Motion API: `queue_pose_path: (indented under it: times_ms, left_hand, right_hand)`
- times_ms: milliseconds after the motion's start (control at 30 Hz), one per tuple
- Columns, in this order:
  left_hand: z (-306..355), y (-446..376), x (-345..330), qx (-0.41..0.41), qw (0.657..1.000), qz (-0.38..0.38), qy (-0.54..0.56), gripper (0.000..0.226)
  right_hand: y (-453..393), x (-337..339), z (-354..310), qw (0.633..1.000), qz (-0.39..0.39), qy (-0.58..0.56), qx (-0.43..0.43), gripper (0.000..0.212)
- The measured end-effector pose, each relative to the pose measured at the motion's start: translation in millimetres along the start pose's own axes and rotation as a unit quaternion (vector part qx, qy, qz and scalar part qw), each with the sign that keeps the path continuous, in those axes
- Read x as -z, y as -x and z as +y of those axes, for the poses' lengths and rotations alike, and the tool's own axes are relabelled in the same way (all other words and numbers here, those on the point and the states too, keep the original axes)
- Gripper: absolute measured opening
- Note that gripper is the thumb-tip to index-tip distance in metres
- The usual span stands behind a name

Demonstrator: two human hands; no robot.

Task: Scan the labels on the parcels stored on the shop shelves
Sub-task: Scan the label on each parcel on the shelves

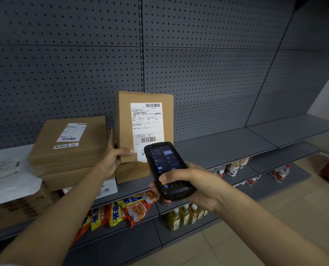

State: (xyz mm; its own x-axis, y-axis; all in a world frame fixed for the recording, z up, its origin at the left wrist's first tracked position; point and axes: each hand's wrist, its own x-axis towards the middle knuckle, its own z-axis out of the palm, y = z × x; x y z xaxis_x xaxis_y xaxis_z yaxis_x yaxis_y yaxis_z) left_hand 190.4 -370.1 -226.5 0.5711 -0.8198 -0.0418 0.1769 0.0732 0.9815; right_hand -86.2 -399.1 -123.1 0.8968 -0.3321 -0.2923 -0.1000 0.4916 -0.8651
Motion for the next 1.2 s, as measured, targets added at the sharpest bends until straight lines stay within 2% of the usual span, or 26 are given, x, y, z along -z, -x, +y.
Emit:
queue_pose_path:
  times_ms: [67, 167, 300, 433, 533, 600, 833, 900, 933, 1200]
  left_hand:
    - [-2, -2, -7, 0.009, 1.000, 0.004, 0.009, 0.134]
    - [-10, -8, -19, 0.033, 0.999, 0.005, 0.012, 0.133]
    - [-20, -18, -39, 0.052, 0.998, -0.015, 0.012, 0.121]
    - [-32, -38, -60, 0.071, 0.997, -0.028, 0.027, 0.119]
    - [-45, -59, -75, 0.100, 0.994, -0.043, 0.019, 0.127]
    - [-56, -74, -84, 0.113, 0.993, -0.043, 0.006, 0.124]
    - [-95, -131, -120, 0.187, 0.982, 0.010, 0.038, 0.113]
    - [-104, -149, -130, 0.215, 0.974, 0.025, 0.065, 0.124]
    - [-107, -159, -135, 0.221, 0.972, 0.032, 0.075, 0.122]
    - [-136, -213, -161, 0.242, 0.962, 0.066, 0.106, 0.082]
  right_hand:
    - [-6, 3, 2, 0.999, 0.018, 0.026, 0.002, 0.049]
    - [-17, 15, 5, 0.993, 0.087, 0.076, 0.022, 0.054]
    - [-36, 41, 6, 0.973, 0.185, 0.128, 0.055, 0.083]
    - [-57, 74, 0, 0.953, 0.241, 0.161, 0.088, 0.092]
    - [-76, 106, -6, 0.952, 0.247, 0.156, 0.093, 0.094]
    - [-91, 131, -8, 0.953, 0.248, 0.152, 0.089, 0.092]
    - [-148, 224, -23, 0.961, 0.235, 0.137, 0.049, 0.087]
    - [-163, 250, -31, 0.964, 0.229, 0.131, 0.039, 0.087]
    - [-170, 264, -35, 0.965, 0.229, 0.125, 0.033, 0.088]
    - [-229, 335, -56, 0.964, 0.232, 0.130, -0.019, 0.085]
